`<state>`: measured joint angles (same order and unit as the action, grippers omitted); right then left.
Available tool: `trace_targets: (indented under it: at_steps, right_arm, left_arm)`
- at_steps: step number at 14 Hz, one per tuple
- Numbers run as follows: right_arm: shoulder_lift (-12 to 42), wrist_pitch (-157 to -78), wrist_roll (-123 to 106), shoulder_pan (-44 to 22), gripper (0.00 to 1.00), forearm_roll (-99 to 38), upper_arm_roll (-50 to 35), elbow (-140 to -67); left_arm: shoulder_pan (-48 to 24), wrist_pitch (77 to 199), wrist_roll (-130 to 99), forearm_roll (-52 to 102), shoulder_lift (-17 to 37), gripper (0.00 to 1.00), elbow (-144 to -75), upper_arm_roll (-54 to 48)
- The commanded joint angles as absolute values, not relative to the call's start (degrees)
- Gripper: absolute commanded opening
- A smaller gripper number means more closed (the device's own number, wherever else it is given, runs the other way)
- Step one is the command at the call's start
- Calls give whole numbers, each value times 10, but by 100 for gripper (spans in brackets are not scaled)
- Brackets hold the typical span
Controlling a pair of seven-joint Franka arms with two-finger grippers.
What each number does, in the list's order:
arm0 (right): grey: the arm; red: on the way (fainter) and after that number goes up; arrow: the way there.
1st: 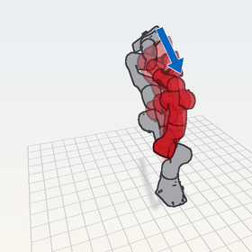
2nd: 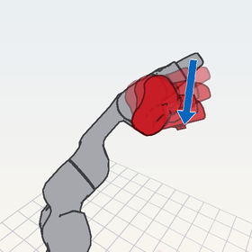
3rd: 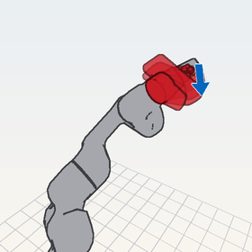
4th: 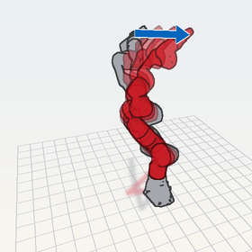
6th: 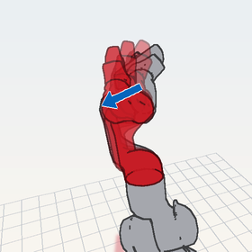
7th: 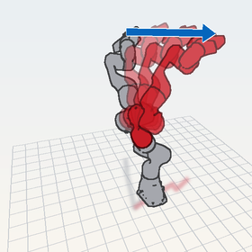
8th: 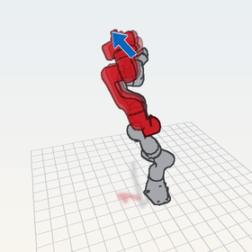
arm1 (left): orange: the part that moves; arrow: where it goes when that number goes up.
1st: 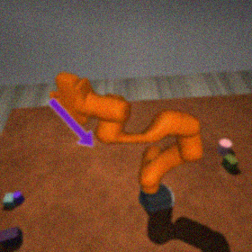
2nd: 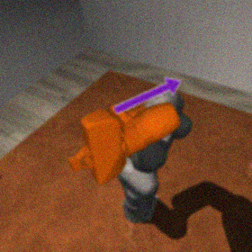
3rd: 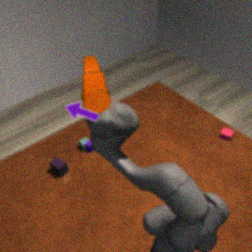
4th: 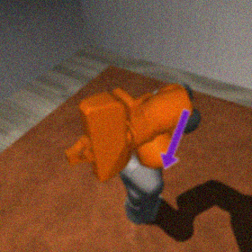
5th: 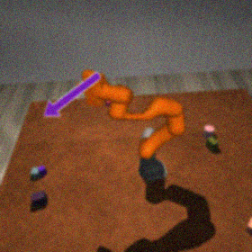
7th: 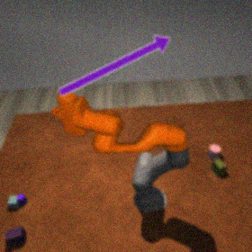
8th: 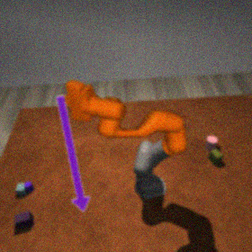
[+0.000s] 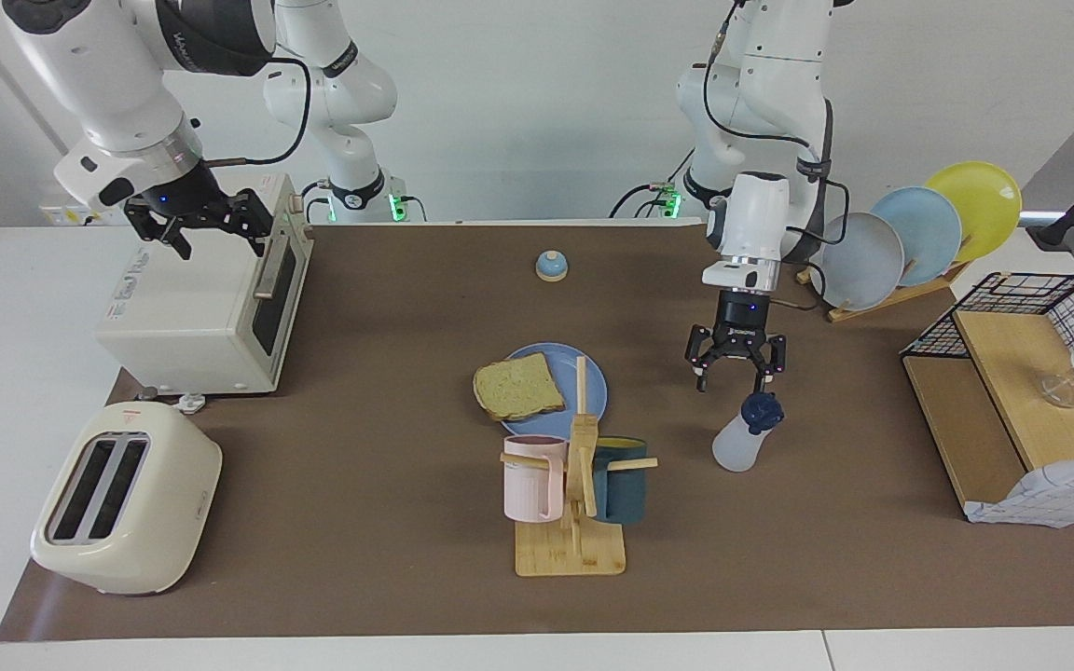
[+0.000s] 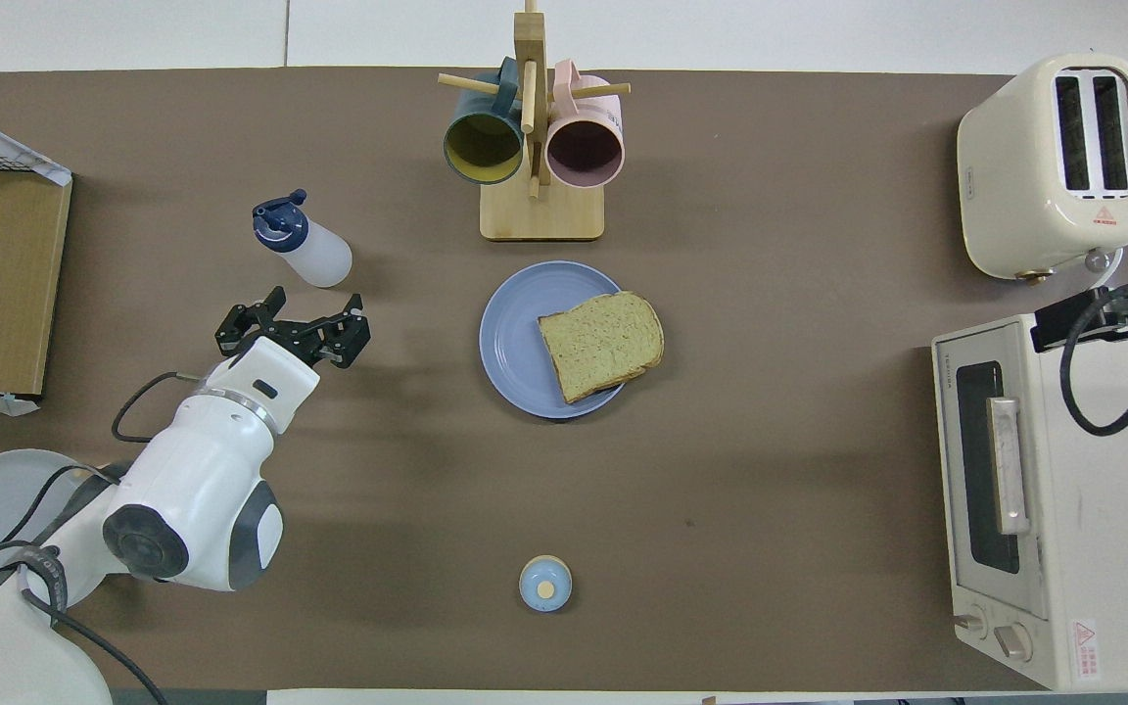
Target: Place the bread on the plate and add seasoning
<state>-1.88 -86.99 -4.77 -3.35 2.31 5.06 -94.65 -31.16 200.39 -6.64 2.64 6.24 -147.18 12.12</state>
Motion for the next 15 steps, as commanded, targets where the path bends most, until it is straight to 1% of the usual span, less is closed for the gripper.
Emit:
trace_targets:
  at_steps: [1,6,9,13,15]
  right_arm:
    - [-25,-874,-56,-28,100,21,48,-954]
    - [-25,-874,-57,-28,100,21,48,-954]
    - [-25,-874,-57,-28,100,21,48,-954]
    - [-25,-874,-56,-28,100,21,48,-954]
    - [-25,-874,-57,-28,100,21,48,-954]
  left_arm:
    - [-343,2001,-71,21,39,100,-1499,127]
    - [-383,1957,-105,21,35,100,-1484,126]
    - [-384,1859,-109,21,37,100,-1420,126]
    - [-383,1756,-113,21,33,100,-1360,127]
    - [-377,1691,-119,21,27,100,-1319,127]
